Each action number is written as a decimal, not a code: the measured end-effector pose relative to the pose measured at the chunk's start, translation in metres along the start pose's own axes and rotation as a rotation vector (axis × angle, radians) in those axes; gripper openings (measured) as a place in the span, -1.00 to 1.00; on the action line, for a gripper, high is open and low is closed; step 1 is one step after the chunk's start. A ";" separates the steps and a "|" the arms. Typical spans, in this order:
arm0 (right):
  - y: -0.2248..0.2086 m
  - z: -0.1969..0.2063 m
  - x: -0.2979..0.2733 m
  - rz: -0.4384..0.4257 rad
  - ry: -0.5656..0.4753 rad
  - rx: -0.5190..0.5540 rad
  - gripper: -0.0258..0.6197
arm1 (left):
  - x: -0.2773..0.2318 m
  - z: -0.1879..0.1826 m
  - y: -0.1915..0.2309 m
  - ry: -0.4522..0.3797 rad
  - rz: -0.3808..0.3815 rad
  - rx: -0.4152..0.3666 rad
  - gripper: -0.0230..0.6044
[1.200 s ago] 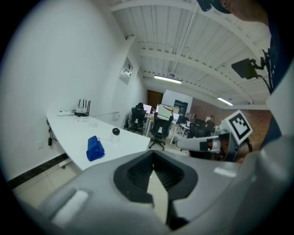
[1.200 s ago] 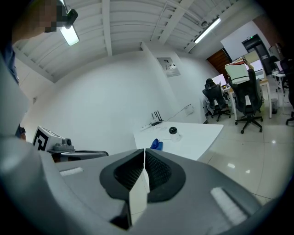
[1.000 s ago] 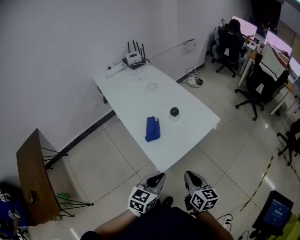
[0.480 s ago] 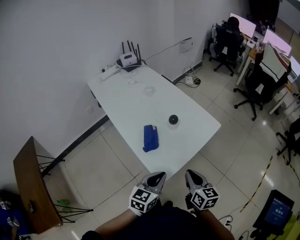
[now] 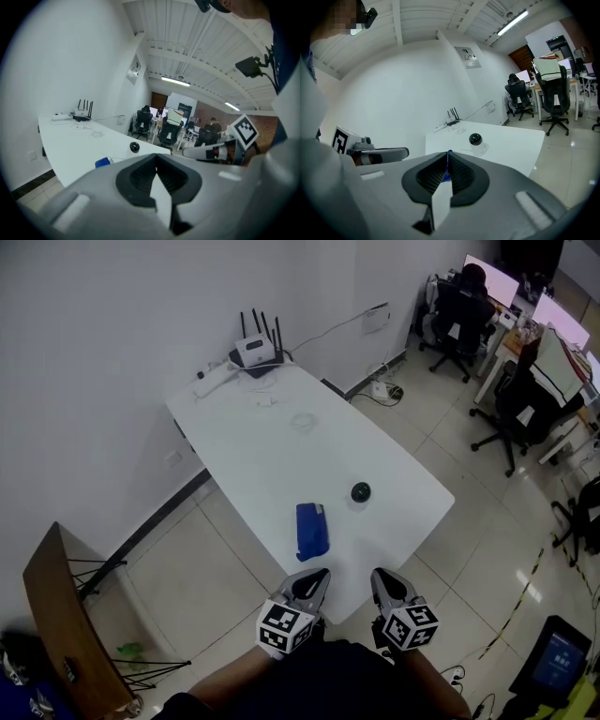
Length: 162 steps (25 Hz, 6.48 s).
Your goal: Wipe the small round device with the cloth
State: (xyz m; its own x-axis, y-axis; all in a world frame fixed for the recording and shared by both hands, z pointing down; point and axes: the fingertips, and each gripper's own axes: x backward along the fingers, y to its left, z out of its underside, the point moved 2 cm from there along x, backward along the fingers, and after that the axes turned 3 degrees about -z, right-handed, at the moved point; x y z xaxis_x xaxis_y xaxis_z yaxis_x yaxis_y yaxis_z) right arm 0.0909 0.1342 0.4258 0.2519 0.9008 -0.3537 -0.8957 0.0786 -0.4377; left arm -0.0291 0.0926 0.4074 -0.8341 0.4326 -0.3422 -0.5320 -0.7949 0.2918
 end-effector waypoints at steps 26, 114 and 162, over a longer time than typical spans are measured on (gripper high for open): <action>-0.036 0.064 -0.215 -0.098 0.382 -0.303 -0.13 | -0.103 0.071 0.190 0.283 -0.135 0.216 -0.60; -0.117 -0.057 -0.178 -0.023 0.189 0.123 -0.61 | -0.225 0.002 0.122 0.303 0.005 -0.390 -0.30; -0.100 -0.078 -0.217 -0.255 0.334 0.606 -0.61 | -0.221 -0.003 0.116 0.203 -0.076 -0.280 -0.46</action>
State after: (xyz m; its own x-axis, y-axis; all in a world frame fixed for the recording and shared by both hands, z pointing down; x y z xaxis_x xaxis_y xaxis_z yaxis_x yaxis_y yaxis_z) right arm 0.1549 -0.1028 0.4818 0.4912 0.6526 -0.5770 -0.8153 0.5776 -0.0408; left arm 0.0939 -0.0962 0.5137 -0.7329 0.4236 -0.5323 -0.5070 -0.8619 0.0121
